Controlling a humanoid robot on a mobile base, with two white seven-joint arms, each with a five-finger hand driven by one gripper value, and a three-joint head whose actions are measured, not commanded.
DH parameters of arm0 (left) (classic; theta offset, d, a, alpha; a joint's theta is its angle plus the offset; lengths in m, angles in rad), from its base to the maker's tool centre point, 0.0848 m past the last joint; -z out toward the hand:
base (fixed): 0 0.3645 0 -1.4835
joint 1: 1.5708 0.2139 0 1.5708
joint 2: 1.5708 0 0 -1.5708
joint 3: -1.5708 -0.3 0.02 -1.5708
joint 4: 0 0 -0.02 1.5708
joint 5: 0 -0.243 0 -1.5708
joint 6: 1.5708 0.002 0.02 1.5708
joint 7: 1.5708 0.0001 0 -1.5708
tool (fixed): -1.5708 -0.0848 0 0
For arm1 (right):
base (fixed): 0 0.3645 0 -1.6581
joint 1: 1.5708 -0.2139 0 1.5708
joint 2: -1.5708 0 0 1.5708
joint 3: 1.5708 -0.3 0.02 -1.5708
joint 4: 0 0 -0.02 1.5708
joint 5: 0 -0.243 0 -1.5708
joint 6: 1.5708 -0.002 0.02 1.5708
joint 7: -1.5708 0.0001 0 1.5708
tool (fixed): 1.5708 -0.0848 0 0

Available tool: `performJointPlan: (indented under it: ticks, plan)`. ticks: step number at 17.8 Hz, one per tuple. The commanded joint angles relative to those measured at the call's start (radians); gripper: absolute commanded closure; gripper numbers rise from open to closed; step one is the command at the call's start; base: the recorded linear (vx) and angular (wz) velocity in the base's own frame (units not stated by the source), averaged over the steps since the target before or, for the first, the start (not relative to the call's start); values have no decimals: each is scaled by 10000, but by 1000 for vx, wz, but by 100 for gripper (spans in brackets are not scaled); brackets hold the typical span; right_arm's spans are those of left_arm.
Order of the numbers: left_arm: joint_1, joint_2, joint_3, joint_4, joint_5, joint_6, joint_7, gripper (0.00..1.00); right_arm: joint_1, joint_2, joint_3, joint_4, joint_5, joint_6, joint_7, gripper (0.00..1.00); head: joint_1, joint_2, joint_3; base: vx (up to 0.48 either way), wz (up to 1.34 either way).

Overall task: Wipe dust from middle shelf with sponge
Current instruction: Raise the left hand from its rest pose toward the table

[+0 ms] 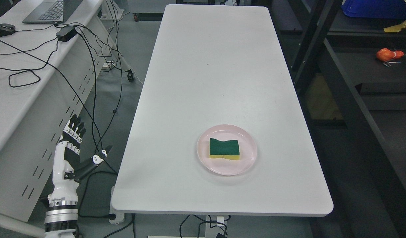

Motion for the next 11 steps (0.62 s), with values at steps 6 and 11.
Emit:
performJointPlan:
  ticks: [6,11]
  plan:
    - [-147,49,-94,6,-15,-16,-1,2,2,-175,-1,-175,0,4,8,0,0,0,0,19,-134]
    - [-1094,1779,-186,495,-777,-77,-1271,2,2,-175,-1,-175,0,4,8,0,0,0,0,4,3]
